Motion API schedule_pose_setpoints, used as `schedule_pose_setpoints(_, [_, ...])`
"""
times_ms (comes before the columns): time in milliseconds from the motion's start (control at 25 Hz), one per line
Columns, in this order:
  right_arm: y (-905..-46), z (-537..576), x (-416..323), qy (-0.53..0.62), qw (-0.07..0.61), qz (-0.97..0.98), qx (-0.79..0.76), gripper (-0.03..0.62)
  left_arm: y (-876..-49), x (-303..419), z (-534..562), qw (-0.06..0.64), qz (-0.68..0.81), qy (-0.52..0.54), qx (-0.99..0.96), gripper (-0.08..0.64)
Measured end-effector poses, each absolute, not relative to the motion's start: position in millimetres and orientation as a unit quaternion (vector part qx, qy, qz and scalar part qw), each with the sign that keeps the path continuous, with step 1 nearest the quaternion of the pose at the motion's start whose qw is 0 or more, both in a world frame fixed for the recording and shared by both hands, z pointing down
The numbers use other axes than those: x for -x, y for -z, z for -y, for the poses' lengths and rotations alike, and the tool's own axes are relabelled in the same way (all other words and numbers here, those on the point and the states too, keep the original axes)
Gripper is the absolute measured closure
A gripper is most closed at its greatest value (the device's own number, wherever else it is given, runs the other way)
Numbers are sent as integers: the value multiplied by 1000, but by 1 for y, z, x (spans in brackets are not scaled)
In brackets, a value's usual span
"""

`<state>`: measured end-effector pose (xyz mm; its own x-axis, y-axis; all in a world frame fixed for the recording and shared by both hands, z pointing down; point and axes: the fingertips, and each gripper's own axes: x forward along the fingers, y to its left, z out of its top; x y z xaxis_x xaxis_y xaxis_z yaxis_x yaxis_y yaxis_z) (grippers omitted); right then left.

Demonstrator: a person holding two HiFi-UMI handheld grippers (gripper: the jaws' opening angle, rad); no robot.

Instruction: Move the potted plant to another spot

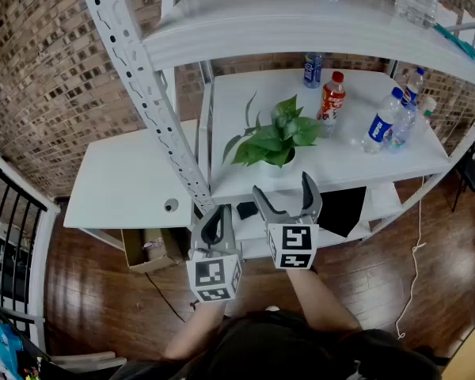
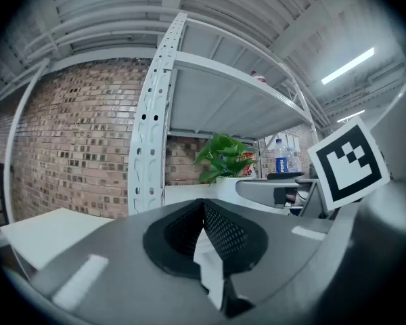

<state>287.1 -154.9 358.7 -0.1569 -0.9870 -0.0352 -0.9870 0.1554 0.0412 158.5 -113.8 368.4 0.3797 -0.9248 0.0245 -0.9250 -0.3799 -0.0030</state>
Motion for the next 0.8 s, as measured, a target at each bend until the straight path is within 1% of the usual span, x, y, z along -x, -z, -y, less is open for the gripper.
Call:
schedule_pose_setpoints(80, [-362,167,-288,24,11,757,-653,61,-370,-158,114,8,558,-13,-830,543])
schedule_pose_setpoints(120, [-362,174,-289,21,14,756,-654,37,-371,-157,115,9,558,-14,-830,543])
schedule_pose_setpoints(200, [-363,186,-289,13,17,755,-656,15,-374,-156,116,13,559,-17,-829,543])
schedule_pose_setpoints(560, [-366,233,-300,-17,35,749,-661,12,-378,-144,126,18,571,-22,-821,543])
schedule_pose_setpoints(800, [-376,247,-297,-28,60,753,-655,12,-382,-135,130,23,577,-22,-816,543])
